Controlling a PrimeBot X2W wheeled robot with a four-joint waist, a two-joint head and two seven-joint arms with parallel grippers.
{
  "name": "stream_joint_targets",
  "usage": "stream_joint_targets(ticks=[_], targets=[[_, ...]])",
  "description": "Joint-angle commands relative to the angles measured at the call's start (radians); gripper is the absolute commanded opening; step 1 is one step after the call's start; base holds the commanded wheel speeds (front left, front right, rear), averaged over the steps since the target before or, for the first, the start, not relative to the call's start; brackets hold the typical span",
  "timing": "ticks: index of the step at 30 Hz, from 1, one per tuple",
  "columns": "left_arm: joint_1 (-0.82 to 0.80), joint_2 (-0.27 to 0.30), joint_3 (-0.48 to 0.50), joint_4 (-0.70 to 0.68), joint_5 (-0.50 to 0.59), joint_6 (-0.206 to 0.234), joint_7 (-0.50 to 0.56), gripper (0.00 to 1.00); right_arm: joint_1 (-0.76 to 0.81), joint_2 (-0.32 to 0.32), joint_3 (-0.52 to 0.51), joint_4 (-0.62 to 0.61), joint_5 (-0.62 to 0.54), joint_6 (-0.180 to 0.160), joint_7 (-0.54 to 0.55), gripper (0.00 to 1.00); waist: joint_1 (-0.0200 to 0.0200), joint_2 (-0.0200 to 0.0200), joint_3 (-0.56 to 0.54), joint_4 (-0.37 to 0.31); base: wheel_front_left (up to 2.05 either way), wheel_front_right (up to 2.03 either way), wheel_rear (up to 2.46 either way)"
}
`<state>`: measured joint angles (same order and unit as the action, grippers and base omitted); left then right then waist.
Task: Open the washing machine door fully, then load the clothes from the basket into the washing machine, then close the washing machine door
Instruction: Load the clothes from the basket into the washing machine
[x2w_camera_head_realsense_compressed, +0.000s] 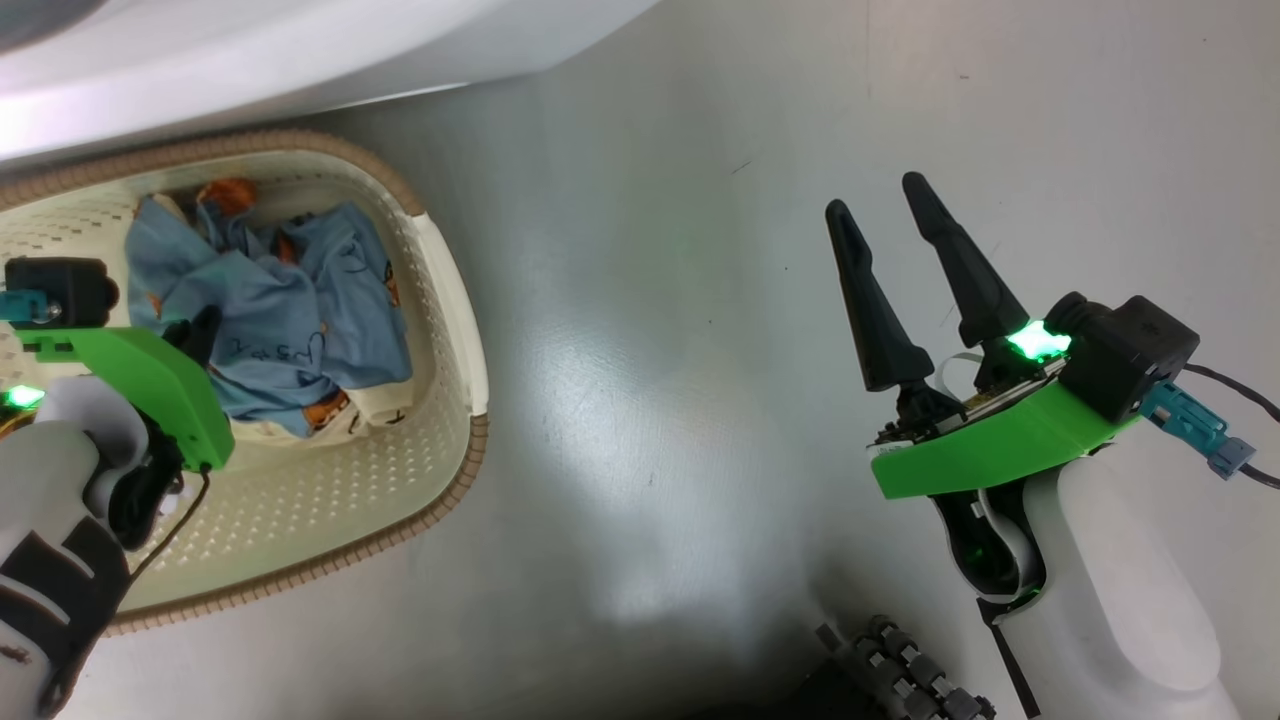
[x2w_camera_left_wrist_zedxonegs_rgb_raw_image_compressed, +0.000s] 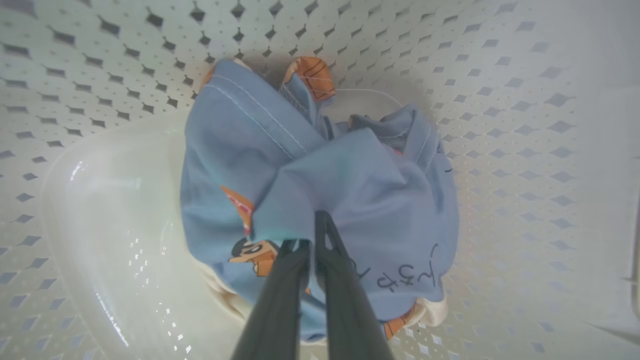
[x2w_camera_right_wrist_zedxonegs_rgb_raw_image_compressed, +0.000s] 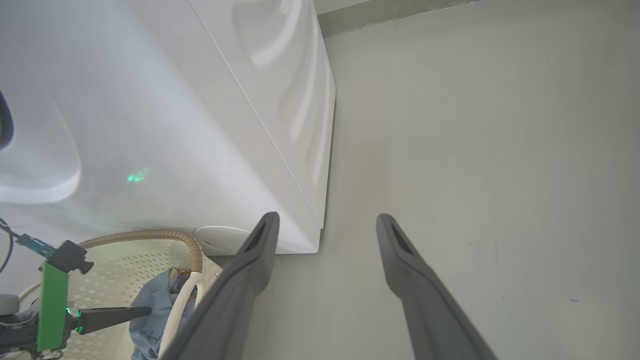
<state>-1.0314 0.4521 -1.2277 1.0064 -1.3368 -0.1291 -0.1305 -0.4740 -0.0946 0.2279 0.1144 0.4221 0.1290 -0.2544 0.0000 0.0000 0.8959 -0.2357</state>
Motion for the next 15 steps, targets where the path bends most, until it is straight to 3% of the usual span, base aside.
stream_joint_targets(ticks=[1, 15], targets=[[-0.005, 0.038, 0.011, -0.005, -0.008, -0.002, 0.003, 0.0, 0.028, 0.003, 0.02, -0.021, -0.012, 0.002, -0.007, 1.0, 0.0, 0.0, -0.001, 0.001, 0.0, 0.0, 0.0], [0.027, 0.007, -0.002, -0.018, -0.078, -0.002, -0.081, 0.0, 0.04, -0.013, -0.001, -0.007, -0.014, 0.002, -0.007, 1.0, 0.0, 0.0, -0.083, 0.047, 0.0, 0.0, 0.0]])
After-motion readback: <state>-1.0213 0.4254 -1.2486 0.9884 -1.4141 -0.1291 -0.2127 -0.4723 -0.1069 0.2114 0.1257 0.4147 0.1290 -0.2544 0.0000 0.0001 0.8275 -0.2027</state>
